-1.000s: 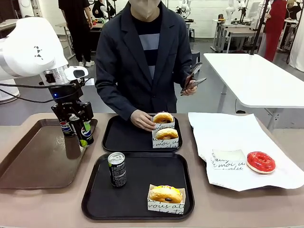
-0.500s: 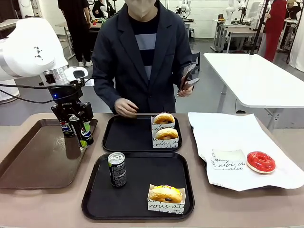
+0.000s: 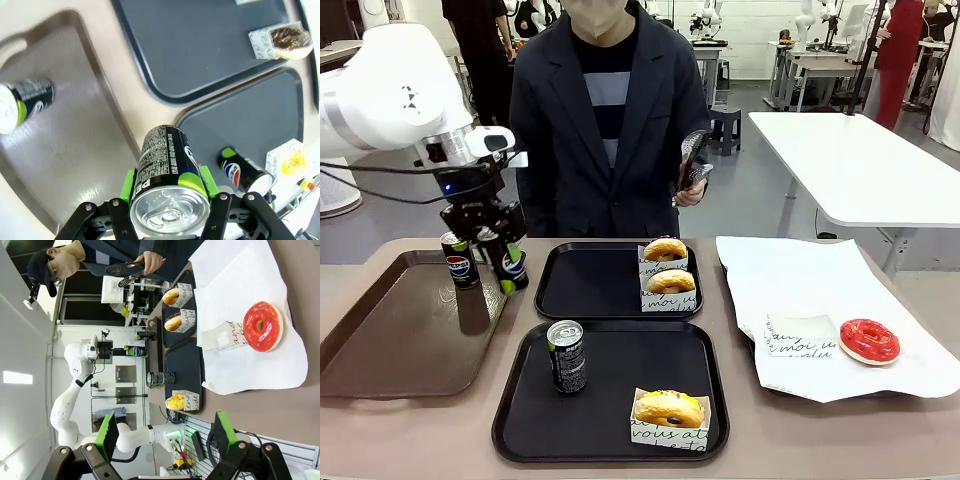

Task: Set up donuts and drinks on trays.
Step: Pick up one Pepsi coke from the Handle tray and place it on the Flat Tray without a Pepsi coke.

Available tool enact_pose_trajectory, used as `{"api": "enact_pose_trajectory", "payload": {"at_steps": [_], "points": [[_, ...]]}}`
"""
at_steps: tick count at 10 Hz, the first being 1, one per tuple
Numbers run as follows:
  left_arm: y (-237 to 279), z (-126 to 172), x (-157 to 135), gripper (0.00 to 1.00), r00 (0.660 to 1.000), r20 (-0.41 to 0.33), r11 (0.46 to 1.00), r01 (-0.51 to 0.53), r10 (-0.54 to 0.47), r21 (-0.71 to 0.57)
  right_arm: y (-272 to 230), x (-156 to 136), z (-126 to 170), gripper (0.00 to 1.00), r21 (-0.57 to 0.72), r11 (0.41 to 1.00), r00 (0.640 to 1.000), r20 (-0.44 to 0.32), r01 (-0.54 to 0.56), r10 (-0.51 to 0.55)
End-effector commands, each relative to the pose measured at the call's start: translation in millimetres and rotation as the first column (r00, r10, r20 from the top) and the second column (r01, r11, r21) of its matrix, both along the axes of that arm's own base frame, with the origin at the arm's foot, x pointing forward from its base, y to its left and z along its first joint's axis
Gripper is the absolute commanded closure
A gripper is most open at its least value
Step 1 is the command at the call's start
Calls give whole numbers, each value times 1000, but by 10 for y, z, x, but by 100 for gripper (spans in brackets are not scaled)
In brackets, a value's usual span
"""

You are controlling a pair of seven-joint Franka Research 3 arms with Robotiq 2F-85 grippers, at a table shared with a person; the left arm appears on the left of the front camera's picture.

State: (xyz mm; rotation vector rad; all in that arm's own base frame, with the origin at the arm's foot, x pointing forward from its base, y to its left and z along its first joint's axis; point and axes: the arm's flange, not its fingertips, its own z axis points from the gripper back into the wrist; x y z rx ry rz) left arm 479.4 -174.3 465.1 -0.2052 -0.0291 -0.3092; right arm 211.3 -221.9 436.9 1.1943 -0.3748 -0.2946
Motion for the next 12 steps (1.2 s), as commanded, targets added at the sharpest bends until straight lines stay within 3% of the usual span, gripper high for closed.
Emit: {"api": "enact_pose_trajectory", "payload": {"at_steps": [1, 4, 9, 10, 12], "points": [[-181, 96, 189, 41, 999, 41, 1000, 13, -13, 9, -5, 5, -5, 0, 9, 1000, 1000, 18, -4, 4], [-580, 116, 447, 41, 994, 69, 992, 84, -91, 98, -5, 5, -5, 0, 9, 1000, 1000, 18, -4, 4], [-1070, -25, 580, 41, 977, 82, 969, 180, -196, 171, -5, 5, -5, 0, 9, 1000, 1000, 18, -4, 4], [-981, 69, 467, 41, 972, 76, 964, 208, -223, 164, -5, 5, -5, 0, 9, 1000, 1000, 18, -4, 4], [-212, 622, -294, 41, 946, 70, 942, 305, -317, 142, -5, 5, -5, 0, 9, 1000, 1000, 18, -4, 4]]}}
